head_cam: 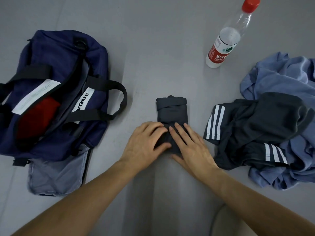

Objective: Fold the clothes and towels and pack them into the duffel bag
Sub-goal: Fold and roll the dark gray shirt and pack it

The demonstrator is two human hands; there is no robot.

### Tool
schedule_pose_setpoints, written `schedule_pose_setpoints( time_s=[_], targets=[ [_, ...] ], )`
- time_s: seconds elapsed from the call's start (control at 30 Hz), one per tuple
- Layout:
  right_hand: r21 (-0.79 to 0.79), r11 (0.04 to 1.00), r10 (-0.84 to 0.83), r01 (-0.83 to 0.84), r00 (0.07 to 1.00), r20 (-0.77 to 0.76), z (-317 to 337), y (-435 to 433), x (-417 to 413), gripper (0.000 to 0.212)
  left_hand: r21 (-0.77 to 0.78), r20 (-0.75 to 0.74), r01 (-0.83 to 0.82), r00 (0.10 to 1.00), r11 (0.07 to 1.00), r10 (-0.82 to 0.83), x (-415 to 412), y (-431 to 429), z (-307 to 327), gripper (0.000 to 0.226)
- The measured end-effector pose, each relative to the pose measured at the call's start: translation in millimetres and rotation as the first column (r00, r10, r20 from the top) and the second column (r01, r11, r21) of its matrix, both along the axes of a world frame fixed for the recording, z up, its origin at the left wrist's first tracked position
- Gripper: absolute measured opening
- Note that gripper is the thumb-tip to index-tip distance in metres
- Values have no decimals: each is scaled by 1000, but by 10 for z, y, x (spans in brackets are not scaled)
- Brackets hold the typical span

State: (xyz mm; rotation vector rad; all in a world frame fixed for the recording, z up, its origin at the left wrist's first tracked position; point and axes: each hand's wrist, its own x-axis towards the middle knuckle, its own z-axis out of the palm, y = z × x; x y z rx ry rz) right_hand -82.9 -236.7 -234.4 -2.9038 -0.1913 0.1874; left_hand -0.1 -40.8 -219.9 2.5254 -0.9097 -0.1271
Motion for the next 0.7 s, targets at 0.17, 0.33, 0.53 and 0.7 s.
schedule_pose_setpoints(
  time_s=[0.17, 0.33, 0.53, 0.7],
  targets=[
    [37, 999, -5, 6, 1000, -14, -9, 3, 78, 89, 151, -40, 148, 989, 977, -144, 27, 142, -159, 80],
    [4, 1000, -3, 3, 1000, -11, 98, 4, 167, 83, 109, -105, 159, 983, 981, -148, 175, 34, -1, 61],
    [187, 982, -12, 19, 999, -37, 402, -48, 344, 57, 73, -640, 79, 769, 994, -14, 486, -73, 354, 29],
    [315, 858, -246, 405, 864, -438, 532, -120, 599, 92, -24, -686, -488, 643, 872, 341, 262, -123, 220, 60]
  ],
)
